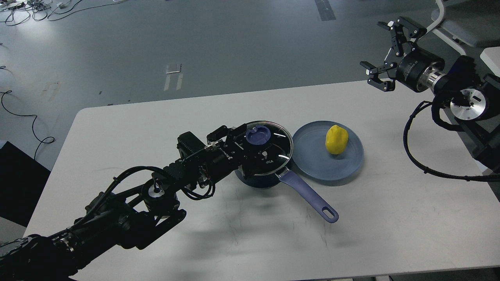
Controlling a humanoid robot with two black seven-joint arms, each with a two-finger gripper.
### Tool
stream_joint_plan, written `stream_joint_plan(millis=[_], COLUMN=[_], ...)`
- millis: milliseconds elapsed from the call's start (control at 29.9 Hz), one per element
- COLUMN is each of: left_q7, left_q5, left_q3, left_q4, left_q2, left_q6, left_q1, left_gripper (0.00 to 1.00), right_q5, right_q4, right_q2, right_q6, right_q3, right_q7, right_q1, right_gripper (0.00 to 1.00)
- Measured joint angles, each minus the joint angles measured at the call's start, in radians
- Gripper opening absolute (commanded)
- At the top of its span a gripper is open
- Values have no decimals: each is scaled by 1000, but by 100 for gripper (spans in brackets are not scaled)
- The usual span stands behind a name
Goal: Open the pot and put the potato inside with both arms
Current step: 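Close the left gripper on the lid knob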
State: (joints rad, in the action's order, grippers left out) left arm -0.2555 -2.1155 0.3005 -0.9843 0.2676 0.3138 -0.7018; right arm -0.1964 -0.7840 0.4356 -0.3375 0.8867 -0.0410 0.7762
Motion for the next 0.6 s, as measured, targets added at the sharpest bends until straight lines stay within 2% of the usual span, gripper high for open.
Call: stream_joint_plan(millis=[134,334,401,601], left_q7=[-1,-2,-2,-2], left_q5=[3,7,8,8], left_q3=[0,0,0,0], left_q4=[1,1,1,4], left_q2=[-15,-28,-37,-43], left_q6=[0,0,0,0], left_q1=[0,0,-1,-2], left_gripper=[95,75,65,59], right_q5=[0,0,-1,-2], right_q4=[0,0,0,-1], right_q2=[0,2,3,5], right_q6=[0,0,0,0], right_q3=[0,0,0,0], right_q7=[1,1,1,1], right_q1=[-1,-4,-4,-9], right_gripper=[100,100,100,100])
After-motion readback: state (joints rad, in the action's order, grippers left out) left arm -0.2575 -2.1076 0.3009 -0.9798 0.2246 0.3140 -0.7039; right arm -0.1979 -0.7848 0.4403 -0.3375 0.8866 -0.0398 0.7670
